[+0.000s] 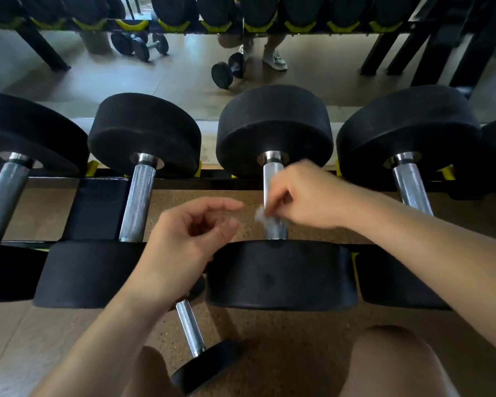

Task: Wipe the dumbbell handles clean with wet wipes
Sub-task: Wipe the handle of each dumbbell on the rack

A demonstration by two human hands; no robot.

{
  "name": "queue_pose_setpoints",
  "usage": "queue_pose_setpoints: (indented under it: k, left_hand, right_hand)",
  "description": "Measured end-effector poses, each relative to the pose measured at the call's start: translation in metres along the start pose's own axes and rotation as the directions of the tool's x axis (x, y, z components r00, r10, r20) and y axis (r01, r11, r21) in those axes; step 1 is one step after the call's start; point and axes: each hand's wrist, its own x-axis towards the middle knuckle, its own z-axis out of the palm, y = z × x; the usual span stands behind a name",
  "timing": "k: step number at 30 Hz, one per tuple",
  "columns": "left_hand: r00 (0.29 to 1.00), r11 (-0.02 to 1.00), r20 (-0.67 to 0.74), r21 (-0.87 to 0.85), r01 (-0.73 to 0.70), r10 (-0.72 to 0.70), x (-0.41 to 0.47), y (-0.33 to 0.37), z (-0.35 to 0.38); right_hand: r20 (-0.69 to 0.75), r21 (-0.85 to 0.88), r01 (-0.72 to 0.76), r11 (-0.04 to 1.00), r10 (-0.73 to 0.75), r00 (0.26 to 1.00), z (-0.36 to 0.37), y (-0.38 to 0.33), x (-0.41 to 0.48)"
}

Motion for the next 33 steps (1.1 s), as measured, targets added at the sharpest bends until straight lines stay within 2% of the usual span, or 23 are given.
queue_pose_setpoints:
  k: [2, 3, 6, 8, 10, 11, 13, 15, 16, 18, 20, 23, 25, 27, 30, 31, 33]
  left_hand:
    - [1.0, 0.994, -0.004, 0.105, -0.022, 0.022, 0.006, -0.001, -0.002]
    - [1.0, 0.991, -0.003, 0.131, -0.021, 0.022, 0.007, -0.002, -0.002]
    - [1.0, 0.991, 0.011, 0.131, -0.007, 0.005, 0.007, -0.002, 0.002]
    - [1.0, 0.989, 0.007, 0.148, 0.002, -0.003, 0.017, -0.003, 0.001]
    - [0.995, 0.981, 0.048, 0.178, 0.074, -0.083, 0.037, -0.005, 0.002]
    - [0.987, 0.977, 0.091, 0.178, 0.114, -0.132, 0.048, -0.006, 0.005]
    - [0.975, 0.975, 0.149, 0.173, 0.139, -0.165, 0.069, -0.008, 0.016]
    - [0.988, 0.98, 0.078, 0.156, 0.123, -0.136, 0.083, -0.011, 0.027]
    - [0.993, 0.981, 0.026, 0.155, 0.113, -0.119, 0.088, -0.012, 0.03]
    - [0.994, 0.976, -0.015, 0.188, 0.106, -0.105, 0.091, -0.013, 0.031]
    - [0.994, 0.958, 0.015, 0.266, 0.103, -0.111, 0.088, -0.014, 0.028]
    - [0.985, 0.92, 0.12, 0.385, 0.068, -0.123, 0.077, -0.012, 0.027]
    - [0.992, 0.914, 0.103, 0.406, 0.021, -0.068, 0.077, -0.008, 0.033]
    - [0.999, 0.902, -0.019, 0.431, -0.027, 0.039, 0.091, -0.006, 0.039]
    - [0.977, 0.884, -0.146, 0.462, -0.074, 0.158, 0.116, -0.003, 0.044]
    - [0.971, 0.882, -0.162, 0.465, -0.081, 0.175, 0.12, -0.004, 0.044]
    - [0.964, 0.872, -0.175, 0.481, -0.093, 0.2, 0.119, -0.006, 0.044]
  right_hand:
    - [0.133, 0.022, 0.021, 1.0, -0.024, 0.991, 0.005, -0.002, -0.01]
    - [0.113, 0.0, 0.034, 0.999, -0.034, 0.993, 0.006, -0.002, -0.007]
    - [-0.092, -0.136, 0.03, 0.99, -0.042, 0.995, -0.003, -0.002, 0.016]
    - [-0.058, -0.159, 0.056, 0.986, -0.066, 0.996, -0.003, -0.002, 0.018]
    - [0.0, -0.136, 0.094, 0.986, -0.095, 0.995, 0.005, 0.001, 0.005]
    - [-0.036, -0.114, 0.091, 0.989, -0.096, 0.995, 0.01, 0.004, -0.001]
    - [-0.232, -0.078, 0.05, 0.996, -0.067, 0.97, 0.013, 0.011, -0.001]
    - [-0.391, -0.01, -0.02, 1.0, 0.015, 0.92, 0.011, 0.014, 0.005]
    - [-0.412, 0.017, -0.045, 0.999, 0.048, 0.91, 0.011, 0.015, 0.006]
    - [-0.322, 0.071, -0.084, 0.994, 0.103, 0.941, 0.013, 0.016, -0.003]
    - [-0.216, 0.156, -0.118, 0.981, 0.151, 0.965, 0.017, 0.017, -0.014]
    - [-0.294, 0.198, -0.178, 0.964, 0.231, 0.927, 0.017, 0.018, -0.015]
    - [-0.392, 0.251, -0.202, 0.947, 0.29, 0.873, 0.014, 0.02, -0.006]
    - [-0.512, 0.288, -0.203, 0.936, 0.329, 0.794, 0.013, 0.021, 0.004]
    - [-0.648, 0.198, -0.231, 0.952, 0.305, 0.698, 0.019, 0.022, 0.015]
    - [-0.667, 0.146, -0.239, 0.96, 0.274, 0.693, 0.022, 0.022, 0.017]
    - [-0.655, 0.056, -0.224, 0.973, 0.205, 0.727, 0.023, 0.02, 0.017]
